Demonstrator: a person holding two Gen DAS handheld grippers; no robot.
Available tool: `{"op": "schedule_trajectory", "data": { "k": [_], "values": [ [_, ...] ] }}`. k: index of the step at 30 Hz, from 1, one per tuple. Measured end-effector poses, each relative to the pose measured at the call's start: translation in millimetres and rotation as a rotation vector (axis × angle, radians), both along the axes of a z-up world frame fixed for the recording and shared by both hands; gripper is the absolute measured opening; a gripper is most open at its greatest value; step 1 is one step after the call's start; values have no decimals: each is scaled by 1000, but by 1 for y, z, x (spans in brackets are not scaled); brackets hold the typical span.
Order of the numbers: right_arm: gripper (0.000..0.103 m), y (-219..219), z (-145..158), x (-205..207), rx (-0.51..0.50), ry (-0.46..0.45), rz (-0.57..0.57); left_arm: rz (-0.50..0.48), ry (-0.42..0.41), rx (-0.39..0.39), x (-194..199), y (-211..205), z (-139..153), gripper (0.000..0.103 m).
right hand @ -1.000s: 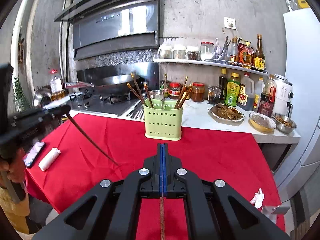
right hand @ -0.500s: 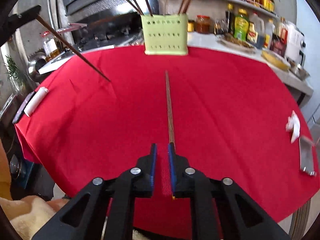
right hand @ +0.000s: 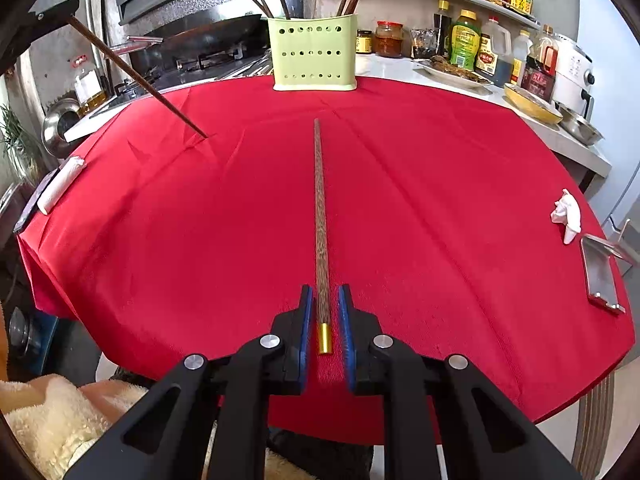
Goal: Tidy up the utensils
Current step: 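Lift the left tool's chopstick upright while the right tool raises its own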
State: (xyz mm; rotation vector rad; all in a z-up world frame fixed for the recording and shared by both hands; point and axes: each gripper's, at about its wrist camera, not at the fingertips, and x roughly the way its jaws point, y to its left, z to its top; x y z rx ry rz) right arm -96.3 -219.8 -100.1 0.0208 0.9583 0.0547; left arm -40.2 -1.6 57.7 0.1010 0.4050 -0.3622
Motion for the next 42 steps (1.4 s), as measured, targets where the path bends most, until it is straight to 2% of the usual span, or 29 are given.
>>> {"op": "schedule_trajectory", "data": {
  "k": [2,5,12,15,17,18,22,23,26,28,30,36,39,42],
  "values": [
    [7,3,0,0,-7,-6,9,1,-1,0,0,0,0,7],
    [7,5,11,2,-7,-51,16,1,-4,3,0,0,0,7],
    [7,2,76,23,22,-220,27,-1,-58,-2,-1,-4,12,7],
    [7,1,98,31,44,-262,36,0,-77,-4,2,-6,17,7],
    [7,4,108,38,31,-263,44,-5,-93,-12,5,-8,21,7],
    [7,6,110,44,24,-229,51,-7,-98,-15,6,-8,22,7],
    [7,12,97,51,-19,-143,67,-12,-103,-28,11,-9,23,7],
    [0,13,92,50,-12,-140,77,-12,-104,-32,11,-9,22,7],
    [0,18,55,56,-27,-83,75,-18,-94,-37,13,-10,17,7],
    [0,15,38,58,8,-45,72,-23,-84,-30,15,-12,14,7],
    [1,12,29,52,13,-53,71,-23,-81,-22,14,-12,10,7],
    [16,-4,15,32,33,-9,39,-24,-71,-31,13,-9,5,7],
    [30,-9,15,22,7,-4,26,-25,-67,-30,12,-9,3,7],
    [33,-15,9,20,3,17,3,-25,-69,-29,12,-10,2,7]
  ]
}}
